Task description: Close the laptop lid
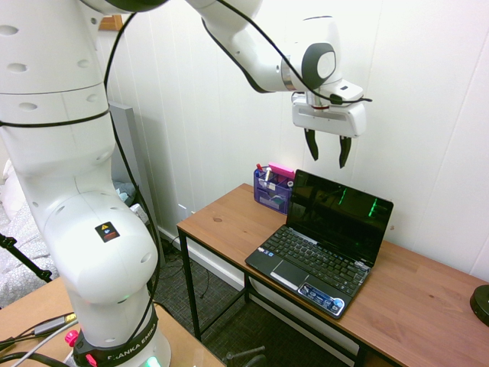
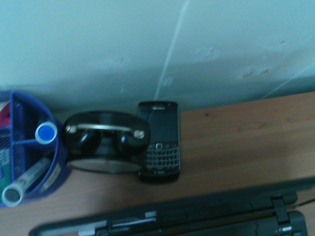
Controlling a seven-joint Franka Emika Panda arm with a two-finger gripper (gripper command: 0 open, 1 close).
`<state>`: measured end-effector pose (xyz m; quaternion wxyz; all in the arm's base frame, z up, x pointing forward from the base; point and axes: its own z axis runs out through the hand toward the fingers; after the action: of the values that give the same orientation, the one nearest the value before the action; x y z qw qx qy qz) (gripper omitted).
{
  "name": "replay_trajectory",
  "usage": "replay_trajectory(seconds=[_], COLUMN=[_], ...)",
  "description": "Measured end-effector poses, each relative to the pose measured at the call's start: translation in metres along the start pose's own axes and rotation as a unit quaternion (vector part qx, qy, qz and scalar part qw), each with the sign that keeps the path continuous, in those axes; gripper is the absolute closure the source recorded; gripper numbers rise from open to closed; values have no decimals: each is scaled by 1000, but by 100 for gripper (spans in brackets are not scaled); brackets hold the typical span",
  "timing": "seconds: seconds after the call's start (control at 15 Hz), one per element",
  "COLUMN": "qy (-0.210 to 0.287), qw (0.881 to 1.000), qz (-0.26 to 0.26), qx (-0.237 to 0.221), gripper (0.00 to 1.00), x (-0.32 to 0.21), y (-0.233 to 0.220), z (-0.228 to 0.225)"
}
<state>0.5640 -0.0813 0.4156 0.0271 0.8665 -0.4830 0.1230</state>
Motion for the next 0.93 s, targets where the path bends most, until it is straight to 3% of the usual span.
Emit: replay_trajectory(seconds=[0.93], qy=[7], qw=[998], qz=[67], qx=[-20], gripper=[100], x=[47], y=[-31], z=[102])
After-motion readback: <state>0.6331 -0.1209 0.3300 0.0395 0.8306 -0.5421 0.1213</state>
